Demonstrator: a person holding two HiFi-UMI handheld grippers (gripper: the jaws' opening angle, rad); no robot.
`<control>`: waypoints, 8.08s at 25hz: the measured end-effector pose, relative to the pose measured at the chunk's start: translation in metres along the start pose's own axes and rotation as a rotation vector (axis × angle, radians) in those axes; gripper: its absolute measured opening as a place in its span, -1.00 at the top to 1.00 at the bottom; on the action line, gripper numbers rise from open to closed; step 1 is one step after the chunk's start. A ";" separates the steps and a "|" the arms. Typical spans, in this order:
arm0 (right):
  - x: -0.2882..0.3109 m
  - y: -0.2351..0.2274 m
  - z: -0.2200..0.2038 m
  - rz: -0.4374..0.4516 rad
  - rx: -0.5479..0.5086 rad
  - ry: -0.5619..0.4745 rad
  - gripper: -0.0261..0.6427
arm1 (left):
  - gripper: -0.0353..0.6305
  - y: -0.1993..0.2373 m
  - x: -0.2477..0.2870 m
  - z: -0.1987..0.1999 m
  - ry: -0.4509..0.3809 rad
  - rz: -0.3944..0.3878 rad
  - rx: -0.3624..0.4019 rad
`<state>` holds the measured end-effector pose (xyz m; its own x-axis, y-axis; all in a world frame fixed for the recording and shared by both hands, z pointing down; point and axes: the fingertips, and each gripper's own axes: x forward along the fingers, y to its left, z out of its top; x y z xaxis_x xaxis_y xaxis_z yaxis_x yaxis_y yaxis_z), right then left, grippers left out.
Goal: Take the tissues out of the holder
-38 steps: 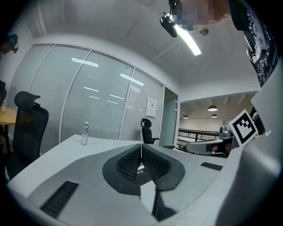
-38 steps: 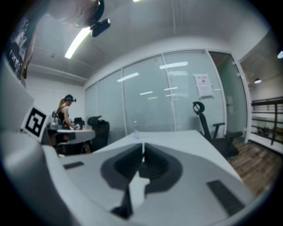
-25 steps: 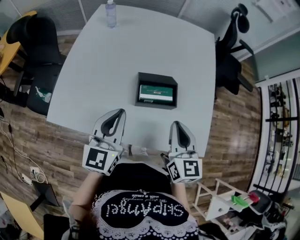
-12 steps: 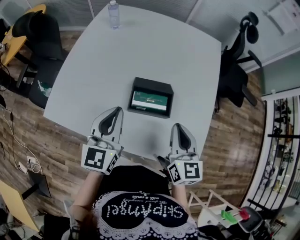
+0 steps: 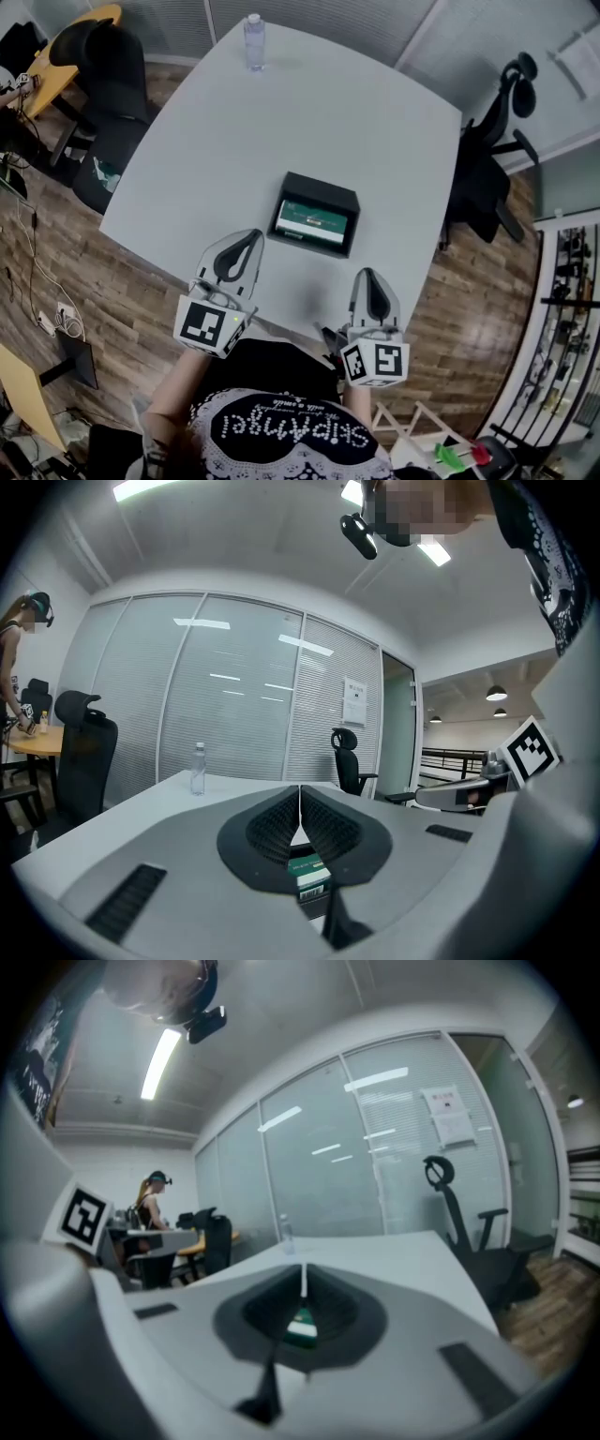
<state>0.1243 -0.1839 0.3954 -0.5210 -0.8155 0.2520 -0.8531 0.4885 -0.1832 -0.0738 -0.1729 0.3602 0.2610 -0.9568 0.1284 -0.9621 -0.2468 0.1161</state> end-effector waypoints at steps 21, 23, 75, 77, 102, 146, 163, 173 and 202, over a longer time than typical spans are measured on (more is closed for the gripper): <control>0.011 -0.002 -0.003 -0.107 0.011 0.034 0.82 | 0.79 0.011 0.033 -0.010 0.059 -0.143 -0.006; 0.011 -0.005 -0.002 -0.121 0.013 0.033 0.82 | 0.79 0.008 0.038 -0.010 0.056 -0.163 0.008; -0.020 -0.024 -0.015 -0.236 0.039 0.027 0.82 | -0.22 -0.042 0.103 -0.062 0.352 -0.589 0.277; -0.022 -0.025 -0.016 -0.241 0.043 0.030 0.82 | -0.24 -0.044 0.105 -0.073 0.388 -0.602 0.282; -0.042 -0.038 -0.029 -0.308 0.085 0.060 0.82 | -0.27 -0.070 0.128 -0.146 0.580 -0.712 0.265; -0.034 -0.038 -0.030 -0.310 0.103 0.079 0.82 | -0.27 -0.079 0.134 -0.211 0.897 -0.785 0.450; -0.024 -0.035 -0.033 -0.289 0.121 0.087 0.82 | -0.22 -0.078 0.135 -0.225 0.987 -0.780 0.483; -0.016 -0.036 -0.034 -0.266 0.115 0.092 0.82 | -0.18 -0.079 0.136 -0.226 0.992 -0.787 0.495; -0.027 -0.034 -0.025 -0.269 0.098 0.059 0.82 | -0.16 -0.076 0.133 -0.183 0.872 -0.730 0.454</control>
<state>0.1669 -0.1712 0.4186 -0.2796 -0.8909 0.3579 -0.9557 0.2227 -0.1924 0.0486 -0.2536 0.5489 0.5488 -0.1904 0.8140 -0.4623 -0.8804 0.1058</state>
